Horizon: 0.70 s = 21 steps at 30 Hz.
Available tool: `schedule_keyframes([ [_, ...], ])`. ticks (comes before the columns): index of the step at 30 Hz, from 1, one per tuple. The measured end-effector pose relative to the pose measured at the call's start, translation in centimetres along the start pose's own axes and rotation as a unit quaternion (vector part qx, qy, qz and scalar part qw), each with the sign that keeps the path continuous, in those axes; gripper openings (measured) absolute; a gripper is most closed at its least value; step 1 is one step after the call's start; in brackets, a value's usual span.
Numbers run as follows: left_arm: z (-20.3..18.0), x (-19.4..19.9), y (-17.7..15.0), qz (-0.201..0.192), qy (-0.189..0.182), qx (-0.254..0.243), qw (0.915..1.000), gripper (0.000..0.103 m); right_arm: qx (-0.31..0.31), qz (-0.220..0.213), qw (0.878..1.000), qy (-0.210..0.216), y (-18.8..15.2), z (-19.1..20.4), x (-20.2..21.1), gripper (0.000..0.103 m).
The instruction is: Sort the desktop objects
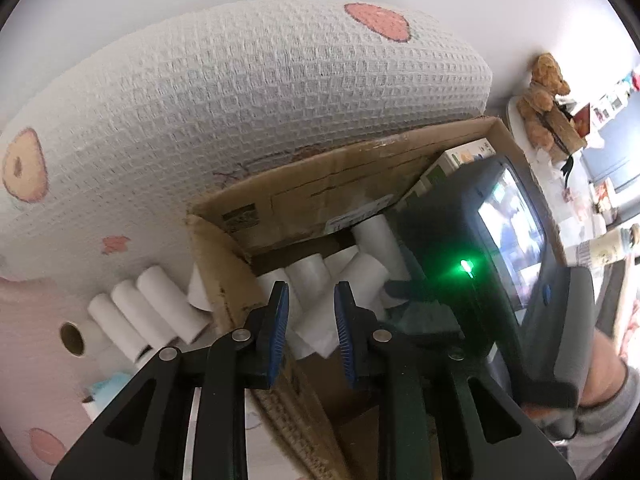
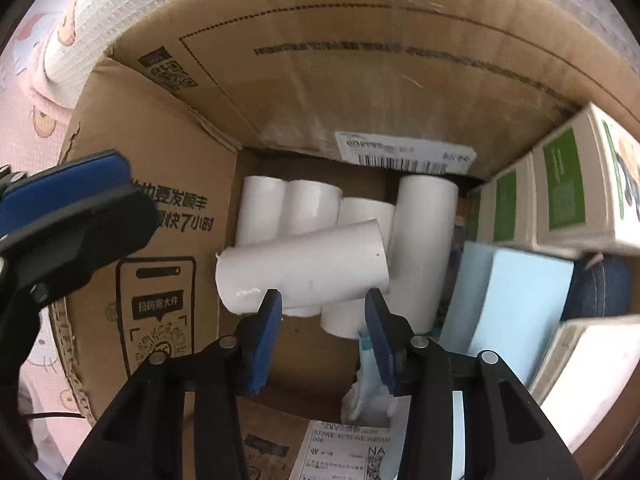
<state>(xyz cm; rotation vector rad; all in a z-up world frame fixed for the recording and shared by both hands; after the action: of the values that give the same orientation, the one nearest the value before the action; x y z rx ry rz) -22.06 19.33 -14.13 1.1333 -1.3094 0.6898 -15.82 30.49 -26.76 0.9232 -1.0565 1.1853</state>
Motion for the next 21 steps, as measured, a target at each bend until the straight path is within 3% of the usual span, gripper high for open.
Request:
schedule_keyframes([
  [4, -0.5, 0.5, -0.4, 0.01, -0.001, -0.015, 0.9998, 0.028, 0.028, -0.024, 0.999, -0.02, 1.6, -0.1, 0.5, 0.04],
  [11, -1.6, 0.7, -0.8, 0.015, -0.014, -0.02, 0.9996, 0.034, 0.051, -0.035, 0.998, -0.012, 2.6, -0.8, 0.8, 0.04],
  [17, -1.9, 1.3, -1.0, 0.012, 0.0, -0.033, 0.9994, 0.035, 0.05, -0.02, 0.999, -0.001, 2.3, -2.1, 1.1, 0.04],
  [21, -2.0, 0.9, -1.0, 0.024, -0.011, -0.026, 0.9993, 0.036, 0.028, -0.001, 1.0, 0.012, 2.0, -3.6, 2.0, 0.04],
])
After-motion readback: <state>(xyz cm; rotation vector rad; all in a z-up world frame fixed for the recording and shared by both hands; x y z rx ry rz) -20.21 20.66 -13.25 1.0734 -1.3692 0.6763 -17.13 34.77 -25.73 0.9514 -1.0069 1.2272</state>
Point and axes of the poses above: each gripper's, at about its wrist camera, not at the fingertips, and x roughly against the way its jaws point, z to its left, y to its top, the point moved 5 cm from there along -x, roughly the way its jaws point, and after that the axes turned 3 degrees about z, right-handed, at the moved point
